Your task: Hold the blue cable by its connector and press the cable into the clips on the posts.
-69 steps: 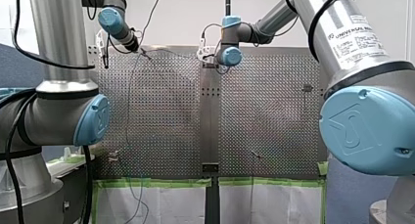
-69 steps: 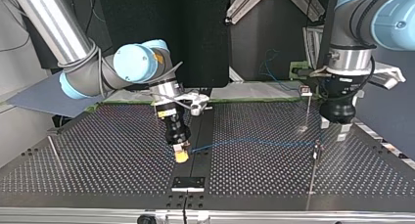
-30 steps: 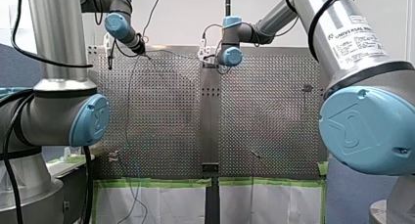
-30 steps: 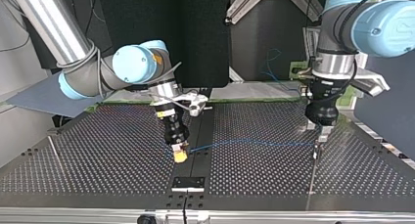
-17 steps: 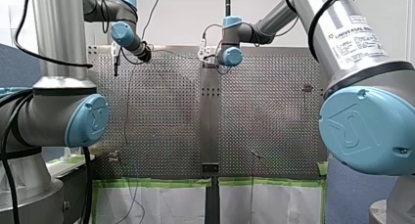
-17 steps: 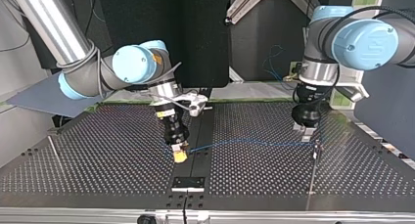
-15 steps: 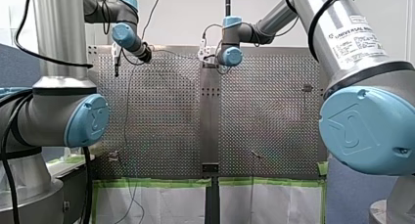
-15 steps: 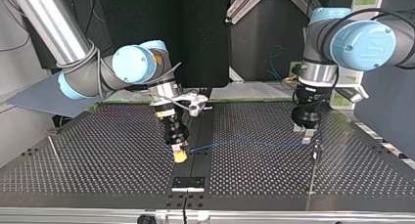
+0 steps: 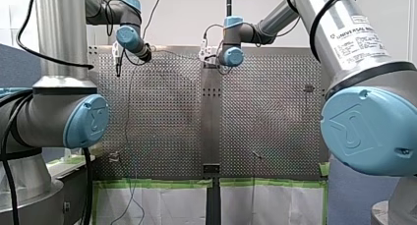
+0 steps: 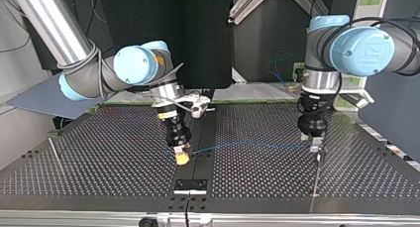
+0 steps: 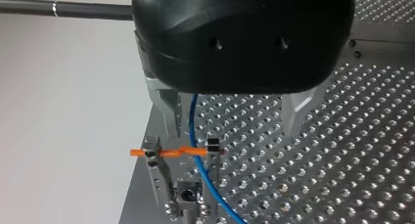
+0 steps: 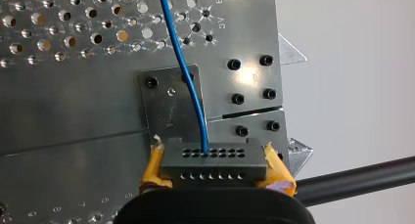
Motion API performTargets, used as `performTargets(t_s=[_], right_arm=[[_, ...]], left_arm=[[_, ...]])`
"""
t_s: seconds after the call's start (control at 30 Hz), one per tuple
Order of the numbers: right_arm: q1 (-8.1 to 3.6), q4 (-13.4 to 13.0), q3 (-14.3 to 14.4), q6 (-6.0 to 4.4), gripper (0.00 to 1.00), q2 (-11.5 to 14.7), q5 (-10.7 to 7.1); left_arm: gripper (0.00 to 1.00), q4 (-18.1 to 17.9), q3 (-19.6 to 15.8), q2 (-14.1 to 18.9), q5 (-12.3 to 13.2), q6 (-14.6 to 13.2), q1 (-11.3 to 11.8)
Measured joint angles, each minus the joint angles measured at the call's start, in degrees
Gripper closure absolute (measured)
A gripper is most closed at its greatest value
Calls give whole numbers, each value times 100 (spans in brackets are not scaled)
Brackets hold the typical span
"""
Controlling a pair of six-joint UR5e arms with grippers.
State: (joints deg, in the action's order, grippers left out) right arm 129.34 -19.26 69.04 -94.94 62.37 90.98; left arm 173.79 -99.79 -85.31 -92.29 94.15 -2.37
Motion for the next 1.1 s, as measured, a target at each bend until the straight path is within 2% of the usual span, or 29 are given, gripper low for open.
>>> performTargets(t_s=[0.23,0.6,1.1], right_arm=[[0,0,0,0,98,-7,0],[0,0,0,0,98,-23,0],[-5,0,0,18,98,-49,0]], left_arm=[[1,-170,158,-99,-3,30,-98],[1,-221,484,-514,-281,11,-248],[1,-316,514,-550,-470,-21,-292]])
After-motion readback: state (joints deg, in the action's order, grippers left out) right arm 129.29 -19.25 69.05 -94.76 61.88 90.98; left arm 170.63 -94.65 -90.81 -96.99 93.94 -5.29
